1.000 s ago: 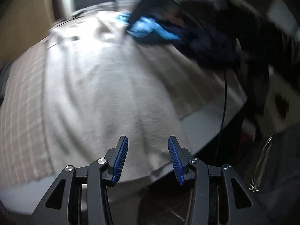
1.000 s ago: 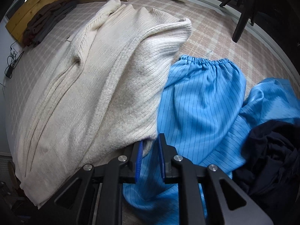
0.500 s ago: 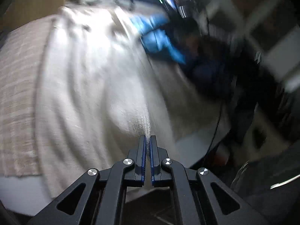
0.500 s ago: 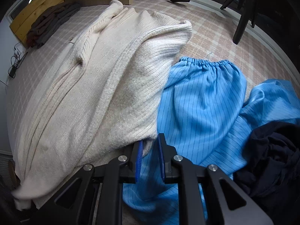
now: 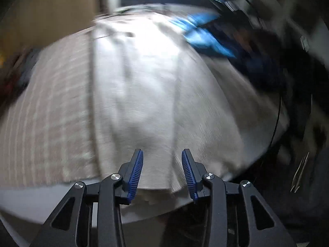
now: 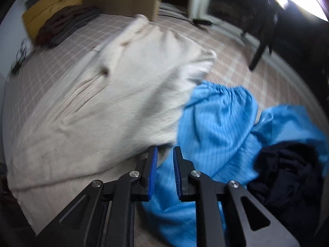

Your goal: Fold clothes

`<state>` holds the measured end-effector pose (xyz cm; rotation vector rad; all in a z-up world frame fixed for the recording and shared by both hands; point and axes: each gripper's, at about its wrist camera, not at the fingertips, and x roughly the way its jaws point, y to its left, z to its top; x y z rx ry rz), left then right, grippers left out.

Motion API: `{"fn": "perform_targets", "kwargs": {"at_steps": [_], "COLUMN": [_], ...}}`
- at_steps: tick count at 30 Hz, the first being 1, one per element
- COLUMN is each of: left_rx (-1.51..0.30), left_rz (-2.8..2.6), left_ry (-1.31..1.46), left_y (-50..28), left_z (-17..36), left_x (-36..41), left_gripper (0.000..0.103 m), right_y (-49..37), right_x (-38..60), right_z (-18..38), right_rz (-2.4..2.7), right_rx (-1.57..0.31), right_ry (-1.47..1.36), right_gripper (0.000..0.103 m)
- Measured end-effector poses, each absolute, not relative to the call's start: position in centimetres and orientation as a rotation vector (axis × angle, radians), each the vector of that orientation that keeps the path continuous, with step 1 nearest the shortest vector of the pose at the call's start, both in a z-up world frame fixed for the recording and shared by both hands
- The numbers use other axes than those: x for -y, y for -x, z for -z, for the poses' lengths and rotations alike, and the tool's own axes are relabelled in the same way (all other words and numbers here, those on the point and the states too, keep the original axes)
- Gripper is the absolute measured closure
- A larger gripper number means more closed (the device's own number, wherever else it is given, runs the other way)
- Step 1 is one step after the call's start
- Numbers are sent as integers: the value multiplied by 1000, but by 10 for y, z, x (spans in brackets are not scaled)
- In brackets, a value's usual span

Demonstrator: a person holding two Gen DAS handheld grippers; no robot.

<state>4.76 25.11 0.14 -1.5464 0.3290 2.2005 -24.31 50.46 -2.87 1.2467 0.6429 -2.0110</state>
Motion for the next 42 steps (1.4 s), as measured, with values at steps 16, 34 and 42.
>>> {"fn": "perform_targets", "kwargs": {"at_steps": [16, 34, 42], "left_rx": [-226, -151, -291], "left_rz": [-2094, -2014, -1837], "left_ry": [1511, 1401, 1438], "left_y": [-35, -39, -57], "left_z": [-18, -28, 10], "left_x": [-243, -283, -349], "left_gripper": [99, 99, 88], "right_y": [246, 264, 286], "right_x": [-553, -535, -533], "right_z": [14, 26, 71], "right_rz": [2014, 1973, 1995], "right_rx": [-224, -130, -311], "right_ry": [-1354, -1454, -1560], "right_gripper": [87, 99, 98]}}
